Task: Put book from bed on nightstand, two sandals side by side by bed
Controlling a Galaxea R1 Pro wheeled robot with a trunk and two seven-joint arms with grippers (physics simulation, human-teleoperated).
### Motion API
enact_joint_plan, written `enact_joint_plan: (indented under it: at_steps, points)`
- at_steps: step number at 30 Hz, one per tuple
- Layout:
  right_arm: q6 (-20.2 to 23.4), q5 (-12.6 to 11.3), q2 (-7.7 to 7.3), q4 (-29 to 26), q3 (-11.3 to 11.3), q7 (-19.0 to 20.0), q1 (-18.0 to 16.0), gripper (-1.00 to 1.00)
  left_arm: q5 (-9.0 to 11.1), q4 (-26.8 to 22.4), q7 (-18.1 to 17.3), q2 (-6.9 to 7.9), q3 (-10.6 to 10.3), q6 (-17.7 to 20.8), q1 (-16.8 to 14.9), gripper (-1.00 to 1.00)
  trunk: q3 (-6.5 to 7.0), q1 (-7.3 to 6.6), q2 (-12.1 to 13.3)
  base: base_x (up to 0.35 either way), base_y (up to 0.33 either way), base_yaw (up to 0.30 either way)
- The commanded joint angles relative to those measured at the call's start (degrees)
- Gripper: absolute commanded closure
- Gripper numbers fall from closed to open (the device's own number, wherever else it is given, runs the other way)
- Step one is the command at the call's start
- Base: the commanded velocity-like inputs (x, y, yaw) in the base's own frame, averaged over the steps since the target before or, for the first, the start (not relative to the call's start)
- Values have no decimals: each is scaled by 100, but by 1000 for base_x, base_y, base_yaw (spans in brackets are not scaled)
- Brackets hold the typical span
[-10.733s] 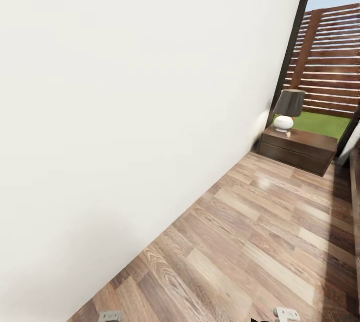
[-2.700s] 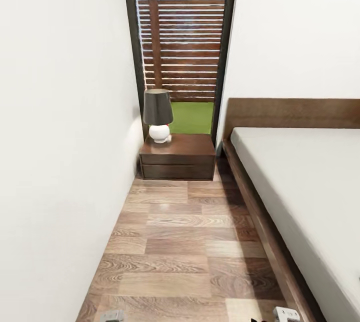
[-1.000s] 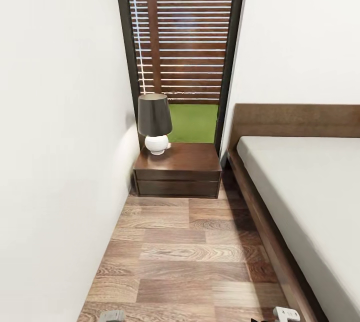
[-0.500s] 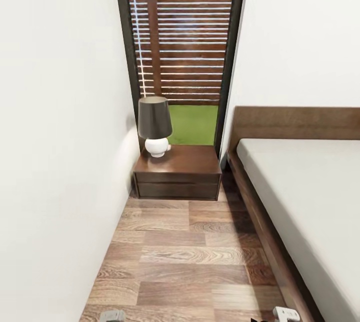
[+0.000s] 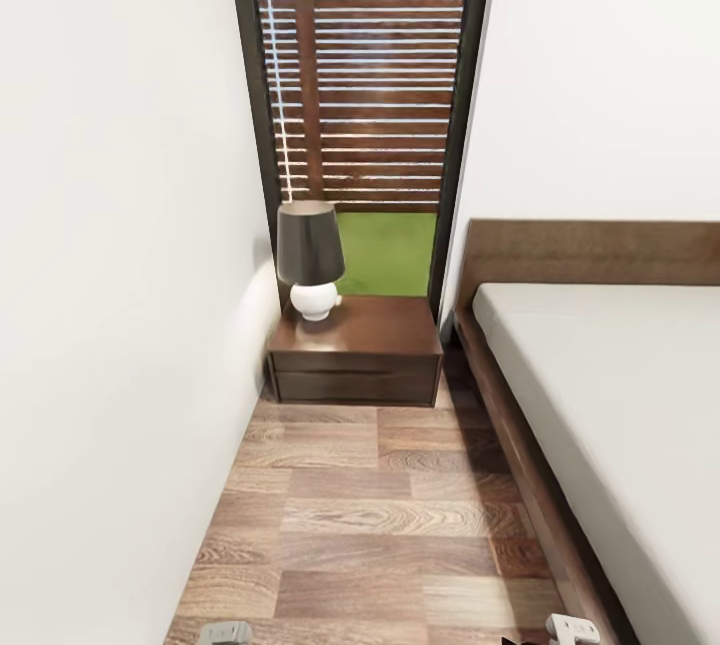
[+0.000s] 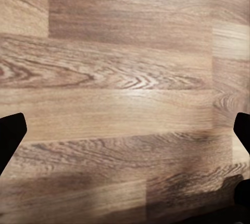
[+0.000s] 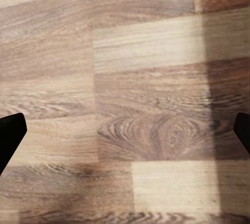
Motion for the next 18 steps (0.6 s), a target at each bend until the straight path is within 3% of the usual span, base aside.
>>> enact_joint_plan:
  at_steps: [1, 18]
  points:
    - [-23, 57, 0, 5, -49, 16, -4, -100, -61, 5, -10, 2, 42, -29, -3, -100, 13, -23, 39, 0, 0, 0]
    - [-6, 22, 0, 8, -57, -5, -4, -100, -61, 5, -10, 2, 42, -29, -3, -100, 319, -397, 721, 0, 0, 0]
